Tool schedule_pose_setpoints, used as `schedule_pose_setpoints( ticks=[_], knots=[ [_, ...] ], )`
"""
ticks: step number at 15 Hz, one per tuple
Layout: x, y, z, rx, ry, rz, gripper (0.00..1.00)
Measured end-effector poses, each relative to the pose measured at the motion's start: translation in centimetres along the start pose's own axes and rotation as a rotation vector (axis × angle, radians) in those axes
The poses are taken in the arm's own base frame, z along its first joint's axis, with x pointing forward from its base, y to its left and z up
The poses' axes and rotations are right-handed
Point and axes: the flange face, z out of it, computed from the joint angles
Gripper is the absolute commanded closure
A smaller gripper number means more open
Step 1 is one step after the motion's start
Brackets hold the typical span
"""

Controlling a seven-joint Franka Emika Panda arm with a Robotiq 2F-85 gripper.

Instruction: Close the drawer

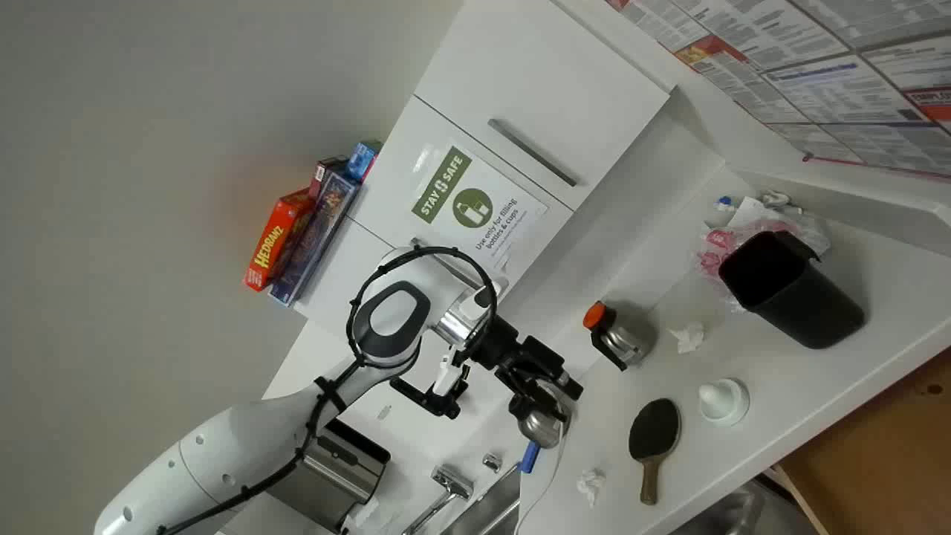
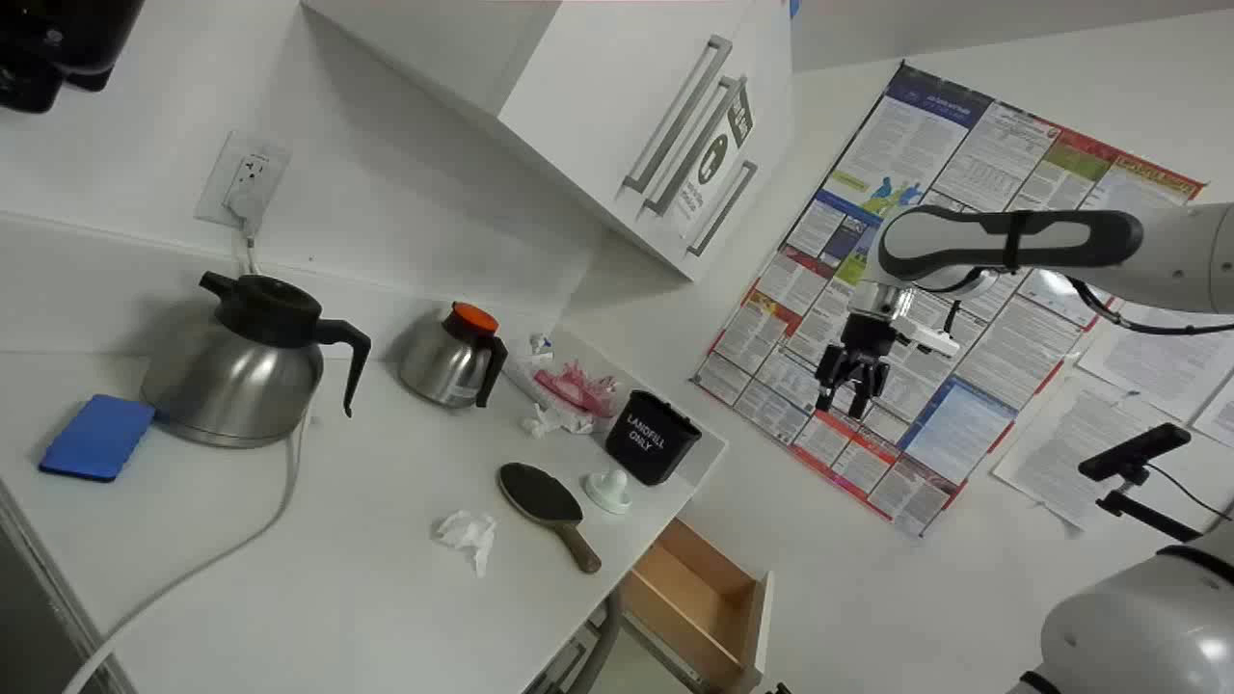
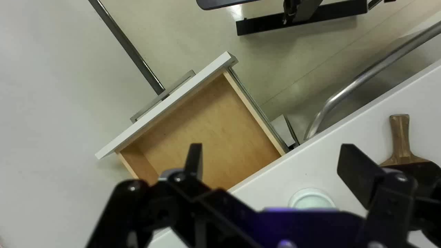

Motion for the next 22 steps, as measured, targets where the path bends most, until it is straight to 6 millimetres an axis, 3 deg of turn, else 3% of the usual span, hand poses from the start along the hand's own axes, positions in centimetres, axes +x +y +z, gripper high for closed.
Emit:
schedule_pose_setpoints(
  ticks=[9, 14, 18, 22],
  knots=[
    [-0.1, 0.5, 0.1, 0.008, -0.001, 0.010, 0.00],
    [-0.8, 4.9, 1.2, 0.081, 0.007, 0.103, 0.00],
    [-0.4, 9.8, 4.1, 0.150, 0.044, 0.224, 0.00],
    [1.9, 12.7, 9.7, 0.199, 0.045, 0.320, 0.00]
  ],
)
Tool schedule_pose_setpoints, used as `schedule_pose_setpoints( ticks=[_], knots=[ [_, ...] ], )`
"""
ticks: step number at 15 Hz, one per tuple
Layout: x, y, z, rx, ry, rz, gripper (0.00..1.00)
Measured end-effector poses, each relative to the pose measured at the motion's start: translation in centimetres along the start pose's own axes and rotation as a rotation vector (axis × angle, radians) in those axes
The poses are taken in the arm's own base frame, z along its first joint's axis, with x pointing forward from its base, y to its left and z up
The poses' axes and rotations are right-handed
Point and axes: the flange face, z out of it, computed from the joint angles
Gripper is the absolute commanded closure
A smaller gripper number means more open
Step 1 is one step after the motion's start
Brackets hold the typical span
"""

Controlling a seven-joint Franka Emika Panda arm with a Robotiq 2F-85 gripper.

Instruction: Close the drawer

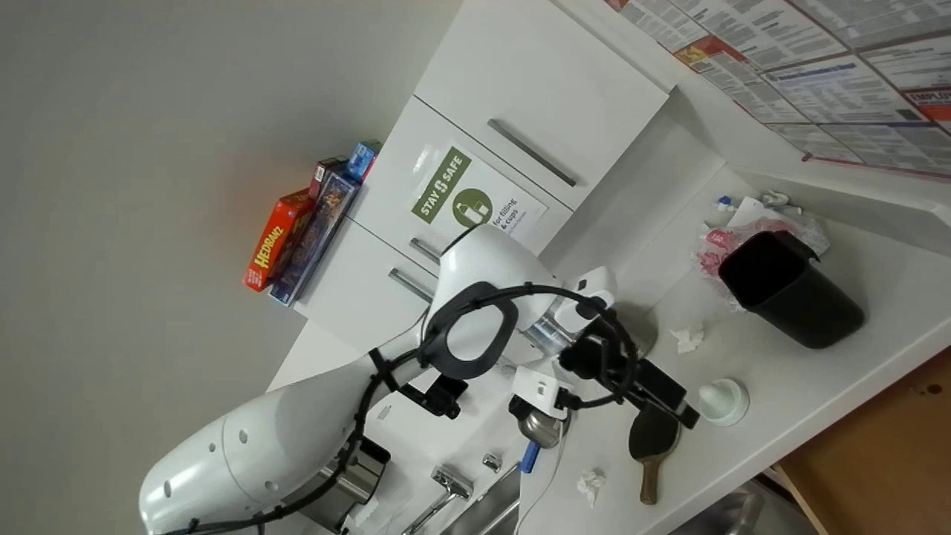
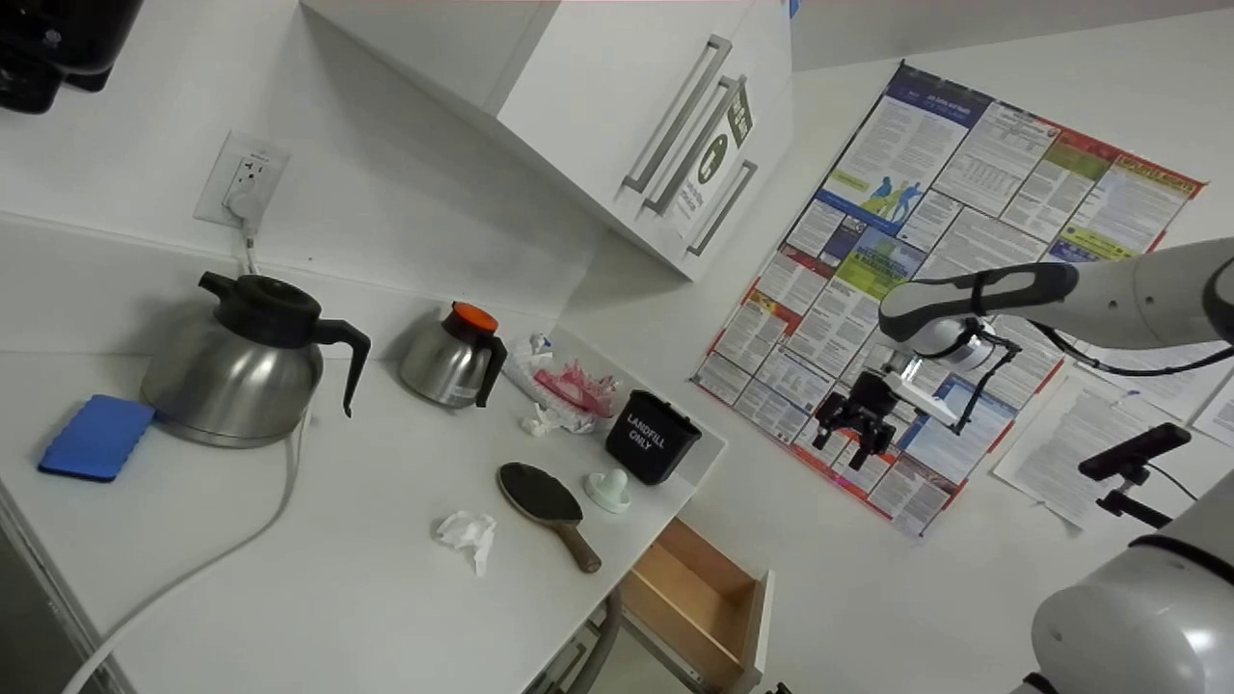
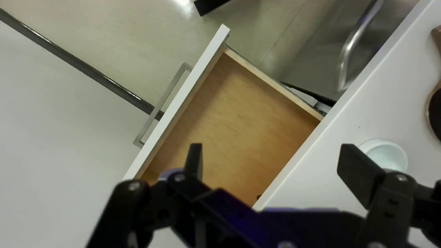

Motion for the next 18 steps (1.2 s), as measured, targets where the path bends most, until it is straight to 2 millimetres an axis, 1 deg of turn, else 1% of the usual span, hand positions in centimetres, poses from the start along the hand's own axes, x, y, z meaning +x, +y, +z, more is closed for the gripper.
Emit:
schedule_pose_setpoints(
  ticks=[2, 5, 8, 10, 12, 18],
  knots=[
    [1.3, 1.0, 3.1, 0.005, -0.014, 0.035, 0.00],
    [2.5, 2.6, 7.3, 0.011, -0.046, 0.086, 0.00],
    [2.7, 4.9, 11.0, 0.020, -0.096, 0.143, 0.00],
    [2.4, 6.3, 13.1, 0.016, -0.134, 0.172, 0.00],
    [2.3, 6.9, 14.3, 0.013, -0.154, 0.184, 0.00],
    [2.5, 7.0, 14.2, 0.012, -0.153, 0.184, 0.00]
  ],
)
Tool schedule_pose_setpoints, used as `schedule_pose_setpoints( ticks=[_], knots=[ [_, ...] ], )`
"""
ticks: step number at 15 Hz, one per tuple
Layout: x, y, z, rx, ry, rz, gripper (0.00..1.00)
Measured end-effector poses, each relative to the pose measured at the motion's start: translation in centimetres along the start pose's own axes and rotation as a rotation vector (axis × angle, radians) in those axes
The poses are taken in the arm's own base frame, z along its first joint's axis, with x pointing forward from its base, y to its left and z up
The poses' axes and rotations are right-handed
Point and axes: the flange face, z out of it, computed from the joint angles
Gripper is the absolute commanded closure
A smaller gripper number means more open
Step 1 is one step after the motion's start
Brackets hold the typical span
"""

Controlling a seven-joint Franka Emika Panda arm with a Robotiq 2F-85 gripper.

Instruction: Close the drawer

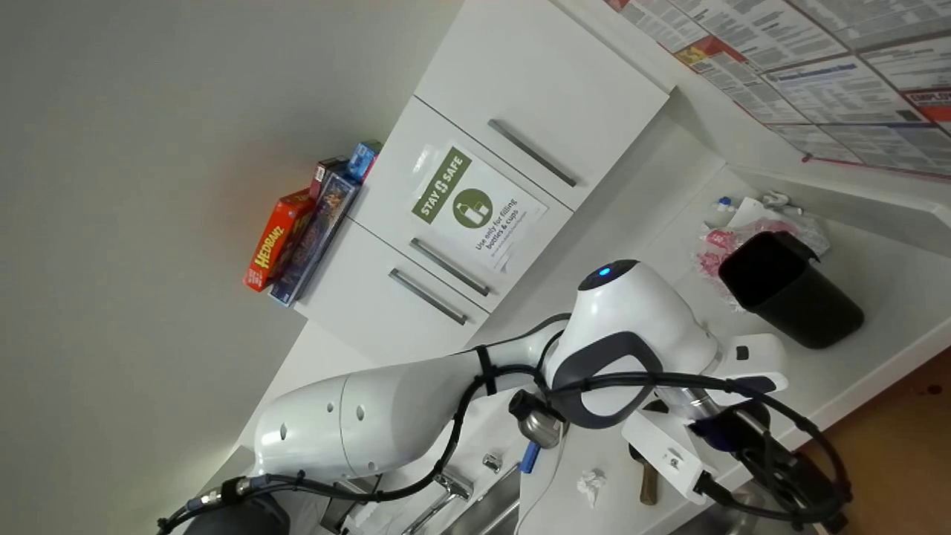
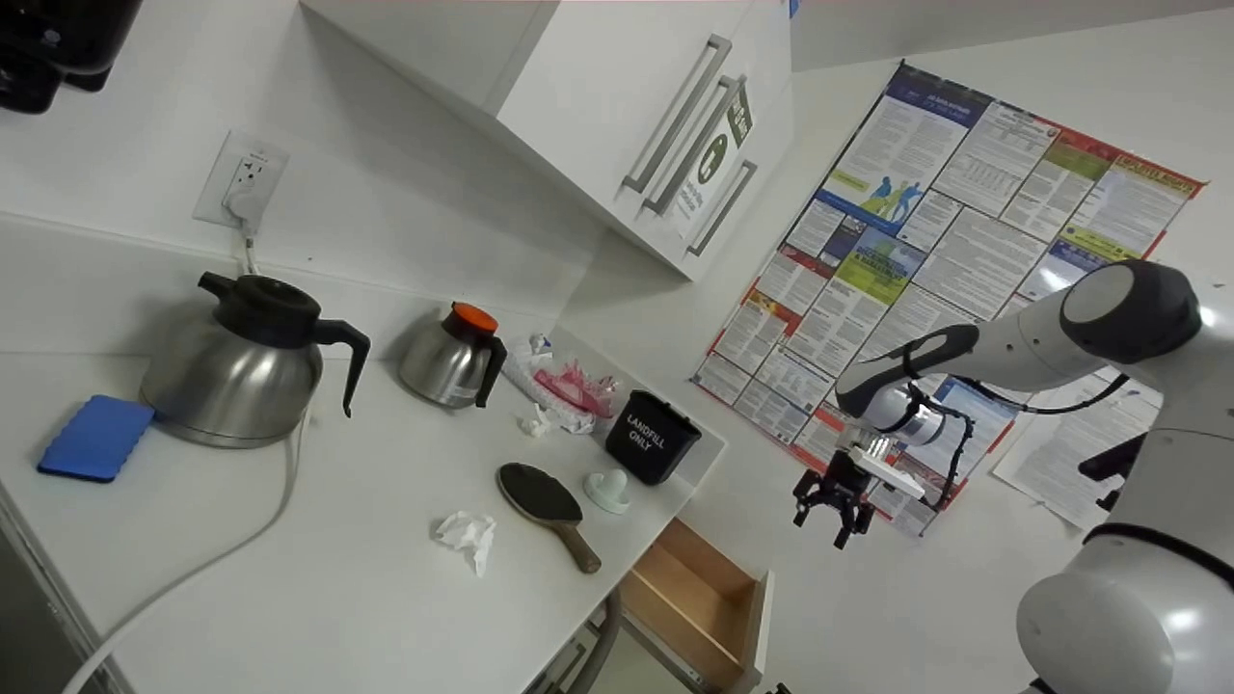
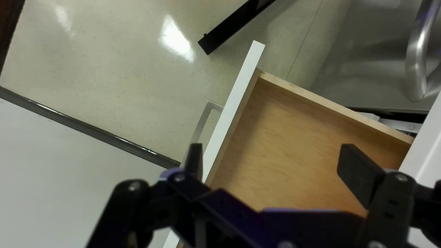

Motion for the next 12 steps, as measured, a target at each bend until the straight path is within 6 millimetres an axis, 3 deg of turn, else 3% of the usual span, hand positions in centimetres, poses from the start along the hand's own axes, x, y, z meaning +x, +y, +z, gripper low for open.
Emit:
schedule_pose_setpoints(
  ticks=[3, 5, 12],
  knots=[
    [0.1, 0.8, 0.8, 0.027, -0.012, 0.035, 0.00],
    [0.3, 2.9, 2.5, 0.080, -0.034, 0.109, 0.00],
    [1.8, 12.7, 12.5, 0.266, -0.131, 0.445, 0.00]
  ],
)
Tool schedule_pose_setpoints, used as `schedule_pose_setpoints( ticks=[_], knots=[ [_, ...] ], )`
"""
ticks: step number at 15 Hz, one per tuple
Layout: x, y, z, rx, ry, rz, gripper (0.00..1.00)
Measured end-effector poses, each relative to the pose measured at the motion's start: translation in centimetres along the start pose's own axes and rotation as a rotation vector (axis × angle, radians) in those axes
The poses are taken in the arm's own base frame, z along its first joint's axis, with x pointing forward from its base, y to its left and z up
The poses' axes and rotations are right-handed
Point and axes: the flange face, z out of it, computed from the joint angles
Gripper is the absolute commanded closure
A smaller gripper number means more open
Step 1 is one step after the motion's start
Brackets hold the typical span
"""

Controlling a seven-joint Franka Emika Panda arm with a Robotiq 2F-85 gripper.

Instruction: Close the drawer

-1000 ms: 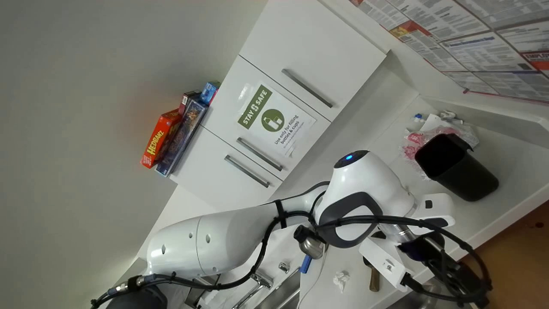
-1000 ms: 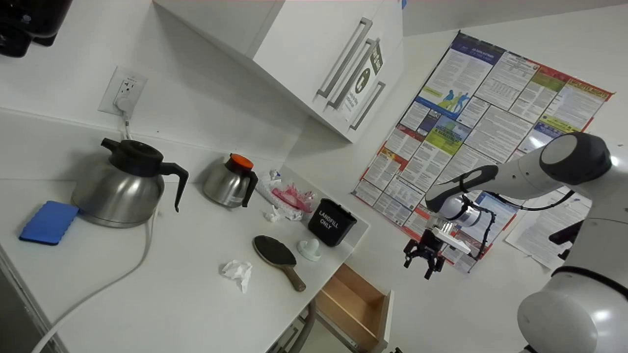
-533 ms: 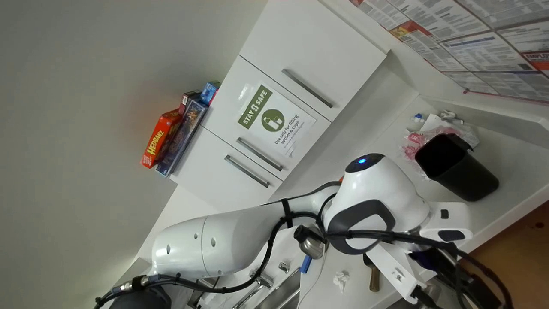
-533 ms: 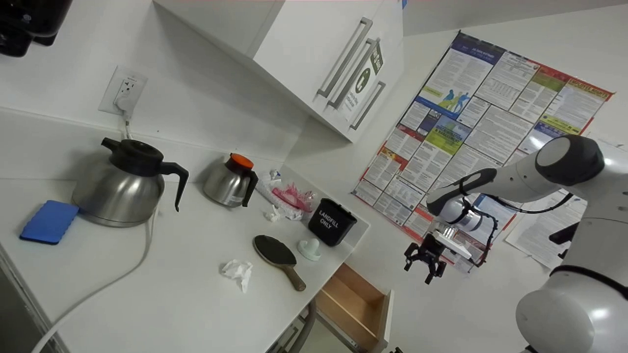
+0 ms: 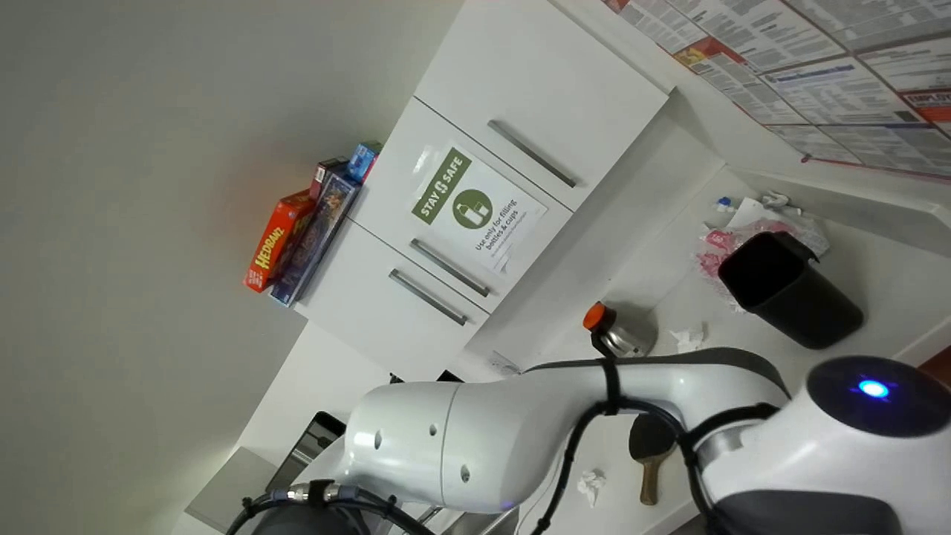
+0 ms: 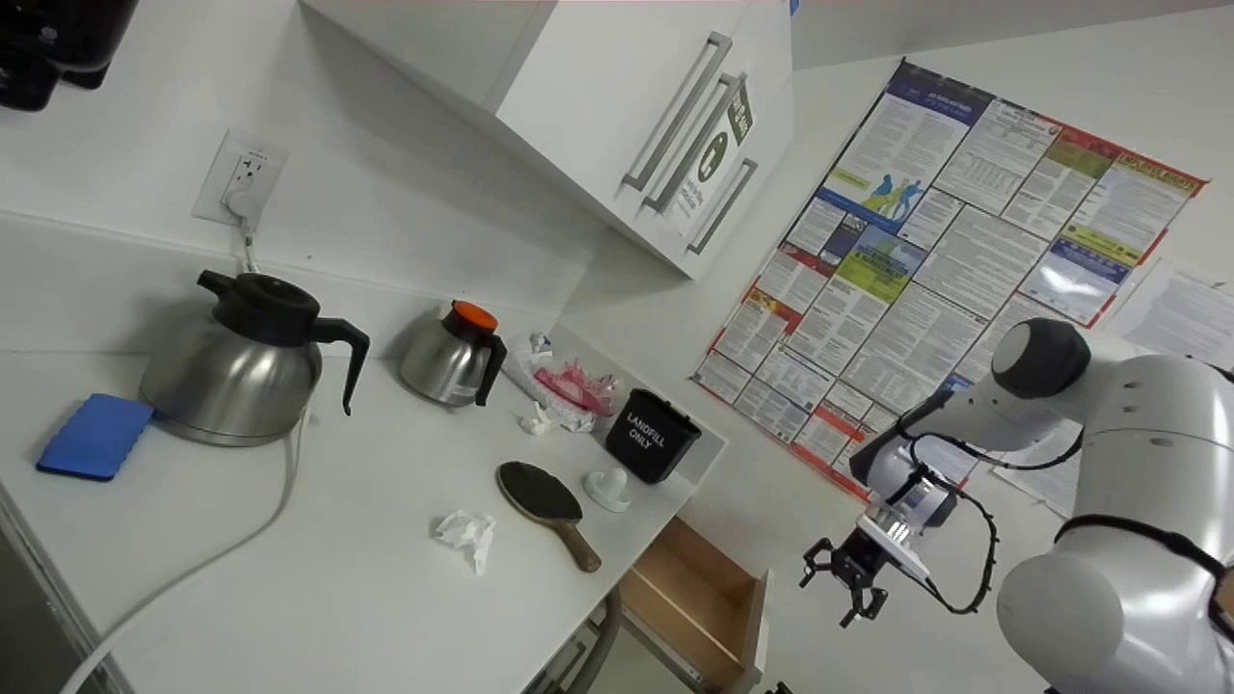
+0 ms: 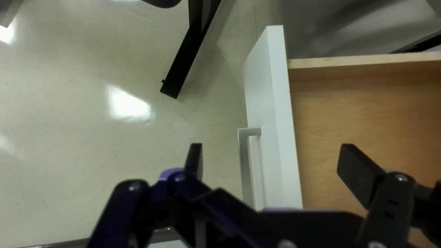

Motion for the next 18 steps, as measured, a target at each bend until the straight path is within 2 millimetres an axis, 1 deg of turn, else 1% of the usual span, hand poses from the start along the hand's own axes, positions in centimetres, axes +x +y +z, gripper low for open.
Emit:
schedule_pose_setpoints(
  ticks=[1, 2, 3, 4, 5, 8, 12, 13, 14, 16, 18],
  knots=[
    [0.9, 1.1, 1.0, 0.022, -0.008, 0.036, 0.00],
    [1.8, 2.1, 1.9, 0.045, -0.016, 0.068, 0.25],
    [2.6, 2.9, 2.7, 0.066, -0.022, 0.095, 0.26],
    [3.4, 3.6, 3.5, 0.087, -0.026, 0.117, 0.32],
    [4.1, 4.0, 4.2, 0.105, -0.029, 0.135, 0.42],
    [5.9, 4.7, 5.8, 0.155, -0.037, 0.177, 0.65],
    [7.8, 5.3, 7.5, 0.204, -0.049, 0.240, 0.95],
    [8.1, 5.5, 7.9, 0.214, -0.051, 0.256, 0.99],
    [8.5, 5.7, 8.2, 0.224, -0.052, 0.266, 1.00],
    [9.0, 5.8, 8.8, 0.252, -0.054, 0.281, 1.00],
    [9.2, 5.6, 9.4, 0.289, -0.059, 0.297, 1.00]
  ],
)
